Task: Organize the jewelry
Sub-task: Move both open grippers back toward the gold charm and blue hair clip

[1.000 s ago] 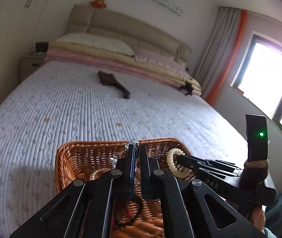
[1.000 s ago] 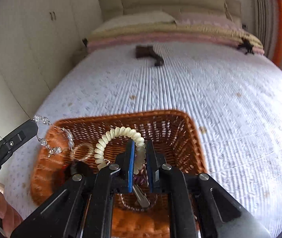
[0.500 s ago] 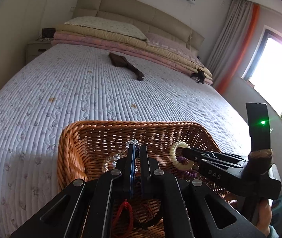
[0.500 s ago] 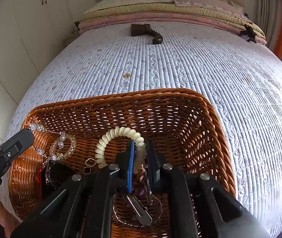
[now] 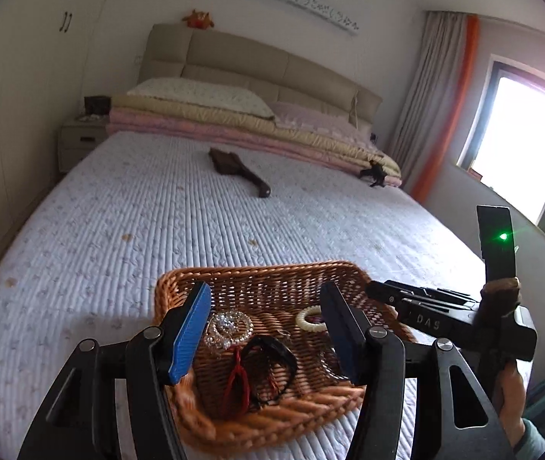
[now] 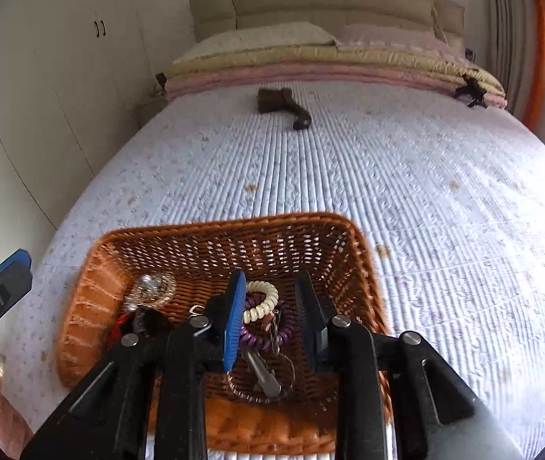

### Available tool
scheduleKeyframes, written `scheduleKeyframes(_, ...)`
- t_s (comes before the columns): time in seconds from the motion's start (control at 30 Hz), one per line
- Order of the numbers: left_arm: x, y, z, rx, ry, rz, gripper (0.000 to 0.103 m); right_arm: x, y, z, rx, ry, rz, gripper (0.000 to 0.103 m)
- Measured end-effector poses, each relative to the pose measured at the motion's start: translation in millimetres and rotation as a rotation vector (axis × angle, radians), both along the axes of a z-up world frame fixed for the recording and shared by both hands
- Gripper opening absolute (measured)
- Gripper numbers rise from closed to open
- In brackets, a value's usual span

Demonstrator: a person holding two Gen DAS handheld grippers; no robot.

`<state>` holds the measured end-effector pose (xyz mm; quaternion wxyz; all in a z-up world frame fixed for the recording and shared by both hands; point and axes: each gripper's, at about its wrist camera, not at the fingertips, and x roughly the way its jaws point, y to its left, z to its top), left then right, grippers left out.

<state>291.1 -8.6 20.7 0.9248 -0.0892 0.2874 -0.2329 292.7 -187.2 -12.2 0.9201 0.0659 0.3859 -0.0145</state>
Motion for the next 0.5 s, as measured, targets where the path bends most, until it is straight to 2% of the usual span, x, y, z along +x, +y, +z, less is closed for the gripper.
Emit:
scheduleKeyframes(0.27, -69, 33, 55, -0.034, -0.075, 0.019, 0.061, -78, 15, 65, -0.033, -0.102, 0.011, 0.029)
scheduleKeyframes(0.4, -102, 50, 72, -0.059, -0.107, 0.025, 0.061, -121, 27, 89, -0.082, -0.162, 0.009, 0.032)
scheduleKeyframes(0.5, -127, 61, 78, -0.070, -0.111, 0.024, 0.061, -159, 40, 98, -0.084, -0.193, 0.031, 0.032)
